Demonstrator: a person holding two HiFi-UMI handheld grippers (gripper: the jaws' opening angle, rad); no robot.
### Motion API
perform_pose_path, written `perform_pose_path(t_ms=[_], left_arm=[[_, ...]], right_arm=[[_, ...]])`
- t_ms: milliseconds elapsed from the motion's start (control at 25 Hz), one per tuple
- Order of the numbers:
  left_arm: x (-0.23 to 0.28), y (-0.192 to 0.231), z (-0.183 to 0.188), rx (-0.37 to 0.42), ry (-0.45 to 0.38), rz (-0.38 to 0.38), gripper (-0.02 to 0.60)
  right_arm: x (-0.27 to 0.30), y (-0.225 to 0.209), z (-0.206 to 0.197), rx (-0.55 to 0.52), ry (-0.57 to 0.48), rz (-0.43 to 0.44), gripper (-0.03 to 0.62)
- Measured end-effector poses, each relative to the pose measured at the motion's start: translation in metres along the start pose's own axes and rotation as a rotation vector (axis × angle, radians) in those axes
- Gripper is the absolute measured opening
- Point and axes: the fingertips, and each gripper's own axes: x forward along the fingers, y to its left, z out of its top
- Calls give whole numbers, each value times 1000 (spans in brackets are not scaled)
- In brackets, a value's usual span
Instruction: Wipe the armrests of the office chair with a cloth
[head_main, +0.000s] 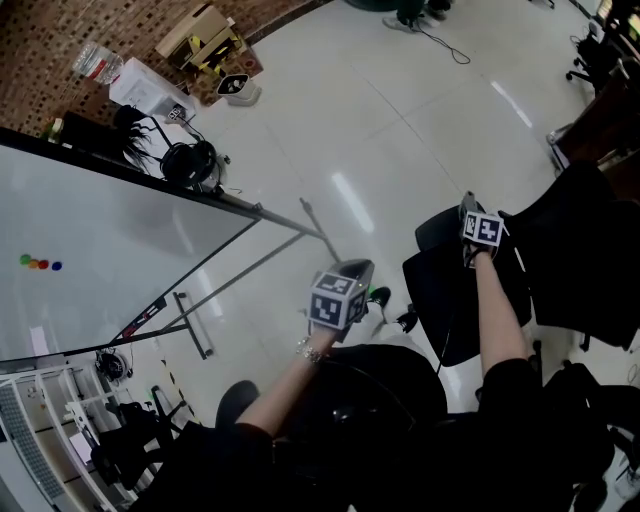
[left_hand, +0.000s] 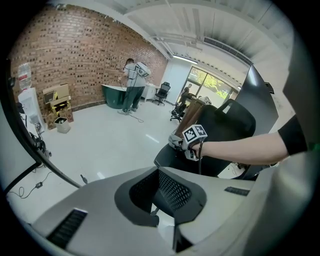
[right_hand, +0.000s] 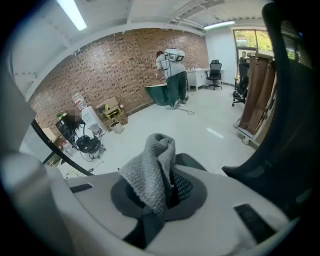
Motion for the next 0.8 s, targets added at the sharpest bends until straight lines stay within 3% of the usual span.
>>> perform_pose_path(t_ms=[200, 360, 480, 560, 680, 800], left_arm=[[6, 0, -2, 6, -7, -9, -14], [11, -12, -1, 18, 6, -31, -14], [14, -22, -1, 34, 14, -53, -14], [14, -26, -2, 40, 16, -60, -14], [11, -23, -3, 44, 12, -50, -14], [9, -20, -7, 38, 26, -36, -14]], right_arm=[[-10, 70, -49, -8, -60, 126, 40], [-27, 145, -107, -159, -24, 278, 40], [-36, 180, -147, -363, 90, 360, 40], [-43, 181, -136, -421, 40, 367, 40], [-47, 141, -65, -274, -141, 341, 40], [-46, 52, 17, -115, -234, 164, 40]])
